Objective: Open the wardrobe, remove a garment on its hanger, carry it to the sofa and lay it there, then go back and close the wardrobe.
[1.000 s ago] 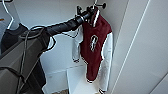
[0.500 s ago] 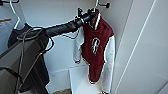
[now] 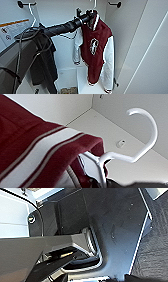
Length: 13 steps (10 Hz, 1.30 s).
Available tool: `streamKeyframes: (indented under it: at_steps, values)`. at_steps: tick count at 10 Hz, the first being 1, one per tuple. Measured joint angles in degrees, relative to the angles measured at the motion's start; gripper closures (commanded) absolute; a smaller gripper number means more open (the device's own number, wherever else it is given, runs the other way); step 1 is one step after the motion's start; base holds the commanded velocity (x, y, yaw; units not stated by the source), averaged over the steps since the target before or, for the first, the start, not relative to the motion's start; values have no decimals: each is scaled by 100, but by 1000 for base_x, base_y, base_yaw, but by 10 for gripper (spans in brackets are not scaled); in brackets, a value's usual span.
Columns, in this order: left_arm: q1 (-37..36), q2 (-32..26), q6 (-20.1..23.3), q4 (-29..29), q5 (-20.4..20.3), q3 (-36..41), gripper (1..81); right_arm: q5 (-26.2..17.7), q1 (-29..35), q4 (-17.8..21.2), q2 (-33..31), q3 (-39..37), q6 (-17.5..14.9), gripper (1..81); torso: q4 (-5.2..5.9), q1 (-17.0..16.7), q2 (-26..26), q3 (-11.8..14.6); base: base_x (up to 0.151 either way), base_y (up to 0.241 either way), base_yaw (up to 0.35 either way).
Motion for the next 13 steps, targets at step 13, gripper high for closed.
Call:
streamKeyframes:
  at_steps: [13]
  values:
    - [78, 723, 20, 276, 384, 323, 811, -6, 94, -17, -17, 4, -20, 10, 336, 2, 5, -2, 0, 0, 0]
